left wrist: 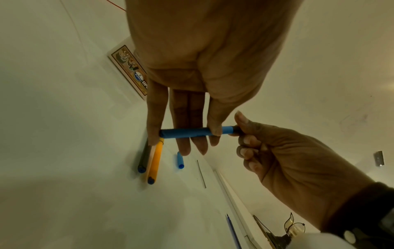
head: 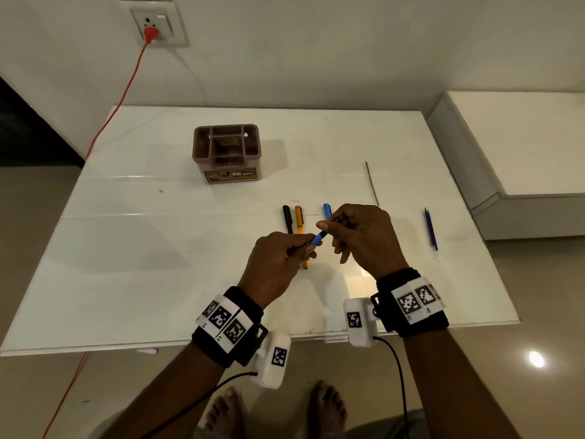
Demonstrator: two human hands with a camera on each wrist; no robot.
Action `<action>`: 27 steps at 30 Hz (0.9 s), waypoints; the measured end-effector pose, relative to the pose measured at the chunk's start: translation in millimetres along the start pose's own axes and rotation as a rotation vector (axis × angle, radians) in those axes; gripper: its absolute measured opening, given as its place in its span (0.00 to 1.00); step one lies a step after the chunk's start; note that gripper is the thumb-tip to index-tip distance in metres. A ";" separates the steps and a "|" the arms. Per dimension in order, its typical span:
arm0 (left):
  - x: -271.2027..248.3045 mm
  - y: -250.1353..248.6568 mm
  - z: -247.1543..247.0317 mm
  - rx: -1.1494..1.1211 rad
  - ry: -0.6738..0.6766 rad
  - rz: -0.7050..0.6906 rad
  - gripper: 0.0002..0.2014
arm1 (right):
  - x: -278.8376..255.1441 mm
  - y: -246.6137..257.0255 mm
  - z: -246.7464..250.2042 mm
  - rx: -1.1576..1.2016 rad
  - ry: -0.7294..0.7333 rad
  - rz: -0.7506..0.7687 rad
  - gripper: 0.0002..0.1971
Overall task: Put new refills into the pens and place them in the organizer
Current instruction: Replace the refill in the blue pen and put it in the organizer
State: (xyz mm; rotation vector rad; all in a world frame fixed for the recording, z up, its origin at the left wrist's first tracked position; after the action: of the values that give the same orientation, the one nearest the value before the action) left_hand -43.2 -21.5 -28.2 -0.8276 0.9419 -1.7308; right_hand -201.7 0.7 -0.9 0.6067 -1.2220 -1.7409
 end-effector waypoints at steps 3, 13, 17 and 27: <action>0.3 1.1 2.6 0.002 -0.013 -0.006 0.12 | -0.3 4.8 -1.2 -0.026 0.010 0.039 0.12; -2.6 11.7 -9.6 -0.139 0.221 0.116 0.12 | -5.2 12.6 -2.9 -0.007 0.053 0.089 0.14; -0.7 7.6 -3.9 -0.105 0.123 0.081 0.12 | -4.2 13.9 0.3 -0.009 -0.006 0.084 0.16; 6.5 19.6 8.5 -0.119 -0.011 0.149 0.11 | 9.9 7.9 5.5 -0.029 0.038 -0.175 0.19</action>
State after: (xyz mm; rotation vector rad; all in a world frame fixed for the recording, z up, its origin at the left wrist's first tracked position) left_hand -29.7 -34.1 -40.6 -0.8216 1.0800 -1.5527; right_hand -207.7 -6.2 9.5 0.7451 -1.1436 -1.8798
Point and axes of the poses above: each hand's wrist, its own x-axis towards the middle knuckle, its own z-axis out of the back of the hand, y = z × x, the point moved 10 cm from there along x, towards the middle knuckle, and after that the axes turned 15 degrees about -y, right-handed, at the moved point
